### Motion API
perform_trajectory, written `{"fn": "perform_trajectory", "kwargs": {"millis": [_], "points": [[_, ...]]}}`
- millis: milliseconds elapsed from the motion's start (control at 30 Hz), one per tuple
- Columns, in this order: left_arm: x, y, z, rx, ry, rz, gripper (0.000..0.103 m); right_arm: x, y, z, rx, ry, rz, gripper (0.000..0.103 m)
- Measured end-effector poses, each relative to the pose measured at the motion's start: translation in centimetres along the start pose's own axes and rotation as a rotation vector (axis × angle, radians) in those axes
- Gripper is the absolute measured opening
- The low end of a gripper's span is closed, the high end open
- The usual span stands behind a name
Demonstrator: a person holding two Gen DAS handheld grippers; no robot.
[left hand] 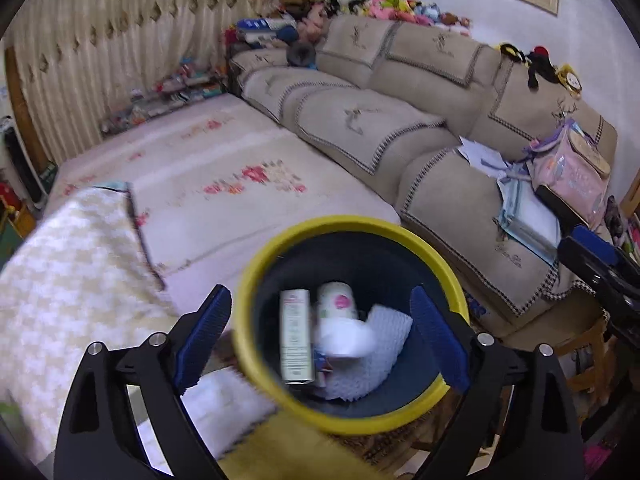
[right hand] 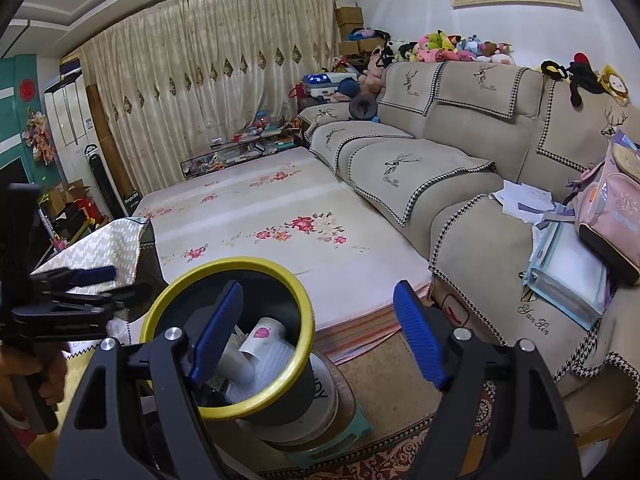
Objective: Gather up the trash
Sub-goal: 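Carry the white bottle over the bin and open the left gripper, then grasp the red snack bag on the bed with the right gripper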
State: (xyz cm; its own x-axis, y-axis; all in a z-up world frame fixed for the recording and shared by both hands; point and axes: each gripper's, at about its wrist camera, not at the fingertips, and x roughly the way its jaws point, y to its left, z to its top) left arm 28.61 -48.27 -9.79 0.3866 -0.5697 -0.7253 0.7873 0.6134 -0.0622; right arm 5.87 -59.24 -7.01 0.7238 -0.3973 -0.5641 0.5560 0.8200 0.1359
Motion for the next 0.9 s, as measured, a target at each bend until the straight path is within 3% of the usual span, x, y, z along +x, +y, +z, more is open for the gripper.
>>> {"fn": "perform_trajectory", "kwargs": {"millis": [167, 267, 400, 700, 900], "points": [[-5.7, 3.2, -2.4, -0.035, -0.089, 0.049, 0.092, 0.4, 1.6, -0.4, -0.022, 0.019, 0.024, 0.074], [-9.9, 5.9, -5.0, -0.094, -0.142, 0.073, 0.092, 0.5, 2.9, -0.4, -0.042, 0.029, 0.043, 0.075], [-15.3, 10.2, -9.4, -0.179, -0.204, 0.157, 0.094, 1.2, 5.9, -0.3, -0.090, 0.055, 0.098, 0.078], [-24.8, 21.2, -19.0, -0.320, -0.263, 0.473, 0.095, 1.6, 17.4, -1.0, -0.250, 0.105, 0.277, 0.078], [-28.0, 28.0, -24.2, -0.407, -0.266, 0.653, 0.095, 0.9, 26.6, -1.6, -0.368, 0.115, 0.409, 0.078]]}}
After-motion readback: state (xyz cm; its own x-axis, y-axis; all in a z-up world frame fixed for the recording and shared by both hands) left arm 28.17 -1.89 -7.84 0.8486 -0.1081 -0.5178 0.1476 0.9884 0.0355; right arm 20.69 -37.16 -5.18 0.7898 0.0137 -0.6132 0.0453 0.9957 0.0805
